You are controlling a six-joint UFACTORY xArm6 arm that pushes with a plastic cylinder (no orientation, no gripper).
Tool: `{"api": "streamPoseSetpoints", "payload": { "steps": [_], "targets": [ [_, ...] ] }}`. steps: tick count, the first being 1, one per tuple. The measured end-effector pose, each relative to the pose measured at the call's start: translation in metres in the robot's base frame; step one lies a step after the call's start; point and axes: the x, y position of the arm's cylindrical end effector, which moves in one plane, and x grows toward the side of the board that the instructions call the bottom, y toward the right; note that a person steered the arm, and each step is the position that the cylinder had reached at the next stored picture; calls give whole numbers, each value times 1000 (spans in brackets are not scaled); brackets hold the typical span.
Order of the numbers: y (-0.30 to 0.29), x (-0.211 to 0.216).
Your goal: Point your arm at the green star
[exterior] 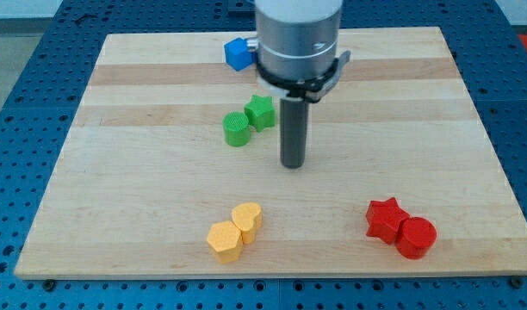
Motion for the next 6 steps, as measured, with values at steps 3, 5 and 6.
{"api": "streamPoseSetpoints", "payload": {
  "steps": [3,5,6],
  "targets": [
    [43,-46],
    [-15,-82],
    [-22,-83]
  ]
}}
